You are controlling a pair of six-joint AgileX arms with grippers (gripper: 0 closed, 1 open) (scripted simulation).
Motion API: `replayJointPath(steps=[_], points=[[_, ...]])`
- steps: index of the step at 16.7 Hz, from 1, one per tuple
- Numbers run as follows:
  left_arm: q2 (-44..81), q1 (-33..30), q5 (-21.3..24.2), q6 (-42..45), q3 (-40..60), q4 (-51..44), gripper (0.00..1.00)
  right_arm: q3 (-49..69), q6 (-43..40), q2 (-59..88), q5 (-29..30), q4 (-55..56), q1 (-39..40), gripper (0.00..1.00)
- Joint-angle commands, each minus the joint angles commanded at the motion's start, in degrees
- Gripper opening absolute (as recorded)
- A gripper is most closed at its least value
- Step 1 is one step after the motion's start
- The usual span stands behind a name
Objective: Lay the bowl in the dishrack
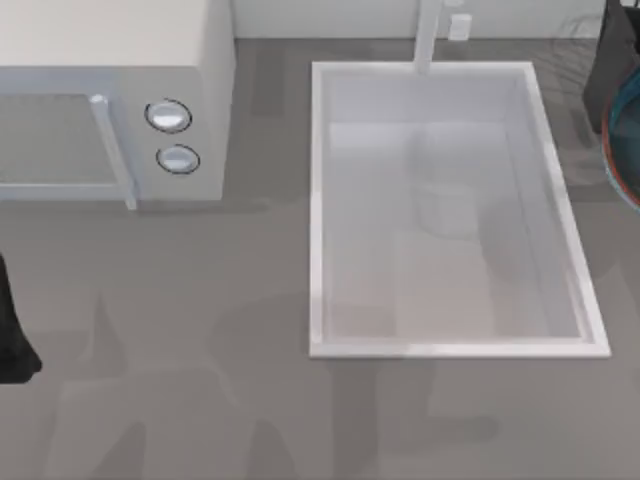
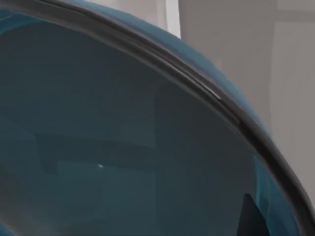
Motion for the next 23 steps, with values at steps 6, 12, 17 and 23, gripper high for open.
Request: replayJointPath(steps=[6,12,17,23], points=[[0.0,0.0,0.0,0.0,0.0,0.0,1.00,-7.9,-2.8,-8.6,-12.7,30.1,-16.2,0.00],[0.0,0.0,0.0,0.0,0.0,0.0,1.00,-14.9,-5.6,-18.5,-24.5,55.9,-30.6,0.00],[0.0,0.0,0.0,0.0,0.0,0.0,1.00,-16.7,-6.3,-21.8,-27.9,61.7,-34.8,0.00],[0.0,0.0,0.0,0.0,0.0,0.0,1.00,-16.5,-6.2,-19.6,-27.2,63.6,-33.8,0.00]])
